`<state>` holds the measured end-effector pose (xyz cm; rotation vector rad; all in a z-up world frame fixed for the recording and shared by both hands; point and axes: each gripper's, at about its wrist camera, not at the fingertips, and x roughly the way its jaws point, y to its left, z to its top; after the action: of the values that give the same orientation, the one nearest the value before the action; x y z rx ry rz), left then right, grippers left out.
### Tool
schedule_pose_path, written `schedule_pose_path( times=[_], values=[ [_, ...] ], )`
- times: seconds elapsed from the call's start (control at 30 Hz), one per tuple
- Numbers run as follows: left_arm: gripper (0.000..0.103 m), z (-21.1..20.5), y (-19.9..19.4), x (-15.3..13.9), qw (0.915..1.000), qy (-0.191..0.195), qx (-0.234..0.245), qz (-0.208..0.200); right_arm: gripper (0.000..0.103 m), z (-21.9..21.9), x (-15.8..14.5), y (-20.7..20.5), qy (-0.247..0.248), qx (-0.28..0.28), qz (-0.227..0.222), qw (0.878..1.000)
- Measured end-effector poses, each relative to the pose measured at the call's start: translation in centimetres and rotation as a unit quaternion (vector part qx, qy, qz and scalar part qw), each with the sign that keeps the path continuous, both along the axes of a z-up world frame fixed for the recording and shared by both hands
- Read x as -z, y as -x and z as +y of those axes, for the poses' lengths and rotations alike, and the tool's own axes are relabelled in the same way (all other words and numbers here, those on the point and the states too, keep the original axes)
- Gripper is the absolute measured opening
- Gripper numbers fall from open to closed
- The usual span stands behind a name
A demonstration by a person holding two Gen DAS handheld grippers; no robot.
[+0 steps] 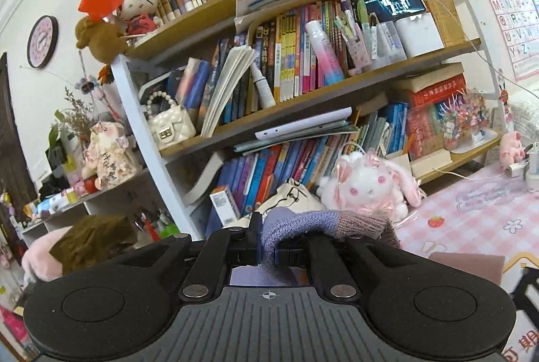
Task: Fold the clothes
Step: 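Lift the sweater by the hem with both grippers and shake it open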
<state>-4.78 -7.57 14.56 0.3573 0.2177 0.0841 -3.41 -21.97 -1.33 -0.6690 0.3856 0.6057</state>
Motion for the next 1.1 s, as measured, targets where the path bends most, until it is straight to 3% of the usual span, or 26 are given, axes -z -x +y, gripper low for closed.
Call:
schedule_pose_path(
  times=[0.1, 0.2, 0.27, 0.4, 0.47, 0.57, 0.67, 0.73, 0.8, 0.87, 0.93, 1.0, 1.03, 1.1],
  values=[
    [0.006, 1.3, 0.8, -0.3, 0.9997, 0.020, -0.015, 0.001, 0.007, 0.3, -0.3, -1.2, 0.008, 0.016, -0.018, 1.000],
    [0.006, 3.5, 1.9, -0.8, 0.9980, 0.045, -0.044, -0.009, 0.006, -2.4, -4.2, -2.5, -0.079, 0.062, -0.036, 0.994],
    [0.006, 5.1, 3.3, -1.7, 0.9952, 0.067, -0.065, -0.031, 0.006, -4.2, -8.6, -2.7, -0.126, 0.084, -0.078, 0.985],
    [0.006, 6.4, 6.8, -5.0, 0.9870, 0.070, -0.080, -0.121, 0.006, -6.8, -19.1, -0.3, -0.212, 0.045, -0.184, 0.959],
    [0.006, 6.3, 8.8, -7.5, 0.9775, 0.058, -0.084, -0.185, 0.006, -7.4, -23.7, 2.1, -0.249, 0.010, -0.236, 0.939],
    [0.006, 7.0, 11.4, -11.2, 0.9537, 0.062, -0.085, -0.282, 0.006, -8.5, -29.1, 5.8, -0.301, -0.051, -0.295, 0.905],
    [0.006, 7.4, 13.3, -14.5, 0.9325, 0.066, -0.071, -0.348, 0.006, -9.2, -32.2, 8.9, -0.325, -0.101, -0.333, 0.880],
    [0.006, 7.7, 14.0, -16.3, 0.9201, 0.069, -0.058, -0.381, 0.006, -9.9, -33.5, 10.1, -0.333, -0.121, -0.343, 0.870],
    [0.006, 8.1, 12.3, -16.8, 0.9288, 0.070, -0.047, -0.361, 0.006, -10.3, -34.3, 10.0, -0.339, -0.129, -0.319, 0.876],
    [0.006, 8.4, 10.2, -17.1, 0.9400, 0.070, -0.038, -0.332, 0.007, -9.9, -34.2, 7.7, -0.324, -0.113, -0.247, 0.906],
    [0.007, 8.7, 6.5, -13.5, 0.9664, 0.066, -0.035, -0.246, 0.007, -9.2, -33.3, 4.7, -0.300, -0.090, -0.165, 0.935],
    [0.009, 8.9, 2.5, -9.2, 0.9869, 0.061, -0.034, -0.146, 0.007, -7.6, -28.1, 0.4, -0.254, -0.043, -0.093, 0.962],
    [0.012, 9.0, 0.5, -7.0, 0.9932, 0.058, -0.033, -0.095, 0.007, -6.8, -25.5, -1.7, -0.230, -0.020, -0.056, 0.971],
    [0.014, 9.2, -3.6, -2.6, 0.9982, 0.051, -0.031, 0.007, 0.007, -5.2, -20.4, -6.0, -0.180, 0.028, 0.017, 0.983]
  ],
)
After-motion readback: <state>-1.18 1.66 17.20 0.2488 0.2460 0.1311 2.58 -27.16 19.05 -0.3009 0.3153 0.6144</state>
